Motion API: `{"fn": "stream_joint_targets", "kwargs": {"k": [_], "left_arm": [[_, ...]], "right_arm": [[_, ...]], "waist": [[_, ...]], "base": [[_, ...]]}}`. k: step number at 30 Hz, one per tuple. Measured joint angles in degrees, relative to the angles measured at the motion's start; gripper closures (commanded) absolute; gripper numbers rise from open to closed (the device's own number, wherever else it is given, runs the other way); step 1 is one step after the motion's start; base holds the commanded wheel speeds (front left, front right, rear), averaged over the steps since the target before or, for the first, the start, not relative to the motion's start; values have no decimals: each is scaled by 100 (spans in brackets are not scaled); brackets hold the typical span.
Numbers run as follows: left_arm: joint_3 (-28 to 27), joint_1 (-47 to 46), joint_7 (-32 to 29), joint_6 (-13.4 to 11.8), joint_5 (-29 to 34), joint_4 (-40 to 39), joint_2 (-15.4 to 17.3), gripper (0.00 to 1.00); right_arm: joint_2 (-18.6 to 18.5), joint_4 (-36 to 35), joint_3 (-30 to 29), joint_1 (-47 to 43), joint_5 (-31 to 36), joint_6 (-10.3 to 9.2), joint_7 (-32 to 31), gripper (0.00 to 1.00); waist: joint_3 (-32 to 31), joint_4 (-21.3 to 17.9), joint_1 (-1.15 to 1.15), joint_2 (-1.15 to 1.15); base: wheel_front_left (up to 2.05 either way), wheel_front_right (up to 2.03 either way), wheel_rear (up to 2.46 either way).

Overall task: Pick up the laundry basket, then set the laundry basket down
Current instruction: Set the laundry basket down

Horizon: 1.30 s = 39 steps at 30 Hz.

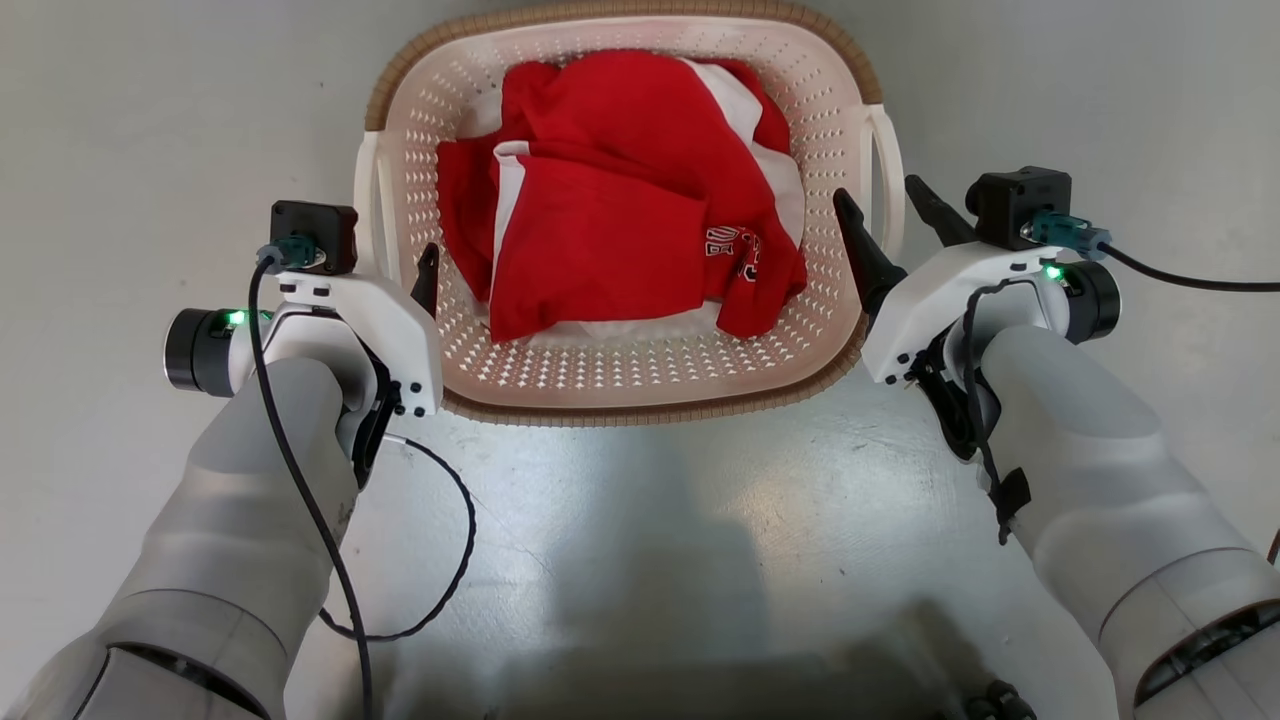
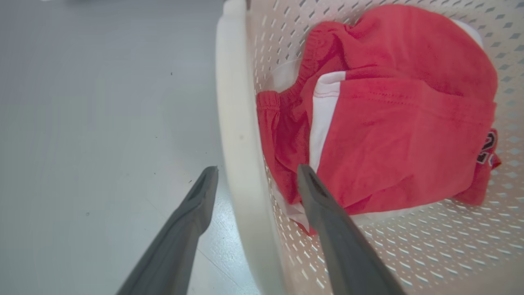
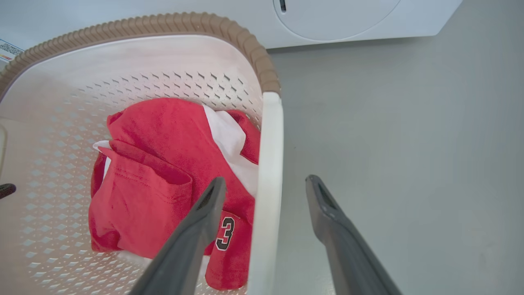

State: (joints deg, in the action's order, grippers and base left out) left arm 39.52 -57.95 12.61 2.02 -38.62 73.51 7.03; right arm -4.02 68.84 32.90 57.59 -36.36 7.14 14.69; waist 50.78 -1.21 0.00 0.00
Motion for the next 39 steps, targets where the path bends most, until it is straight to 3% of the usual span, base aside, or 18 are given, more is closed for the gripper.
{"fn": "stream_joint_targets", "kwargs": {"k": [16, 21, 25, 28, 39], "left_arm": [[-101, 604, 160, -34, -172, 4, -68, 0], [-253, 1034, 175, -59, -51, -647, 26, 0], [-605, 1566, 188, -334, 140, -1337, 104, 0], [-900, 2081, 201, -397, 346, -1753, 102, 0], [-2040, 3526, 202, -394, 966, -2853, 23, 0]], "right_arm": [[-2, -588, -886, -804, 884, 1, 0, 0], [-10, -910, -1363, -1284, 1281, 1, -1, 0], [-7, -1133, -1759, -1723, 1630, 1, -4, 0], [-12, -1333, -2094, -2098, 1883, 1, -5, 0], [23, -2138, -2724, -3194, 2532, 1, -5, 0]], "waist": [[-1045, 14, 0, 0], [-1621, 32, 0, 0], [-2126, 51, 0, 0], [-2520, 69, 0, 0], [-3843, 124, 0, 0]], "base": [[0, 0, 0], [0, 0, 0], [0, 0, 0], [0, 0, 0], [0, 0, 0]]}}
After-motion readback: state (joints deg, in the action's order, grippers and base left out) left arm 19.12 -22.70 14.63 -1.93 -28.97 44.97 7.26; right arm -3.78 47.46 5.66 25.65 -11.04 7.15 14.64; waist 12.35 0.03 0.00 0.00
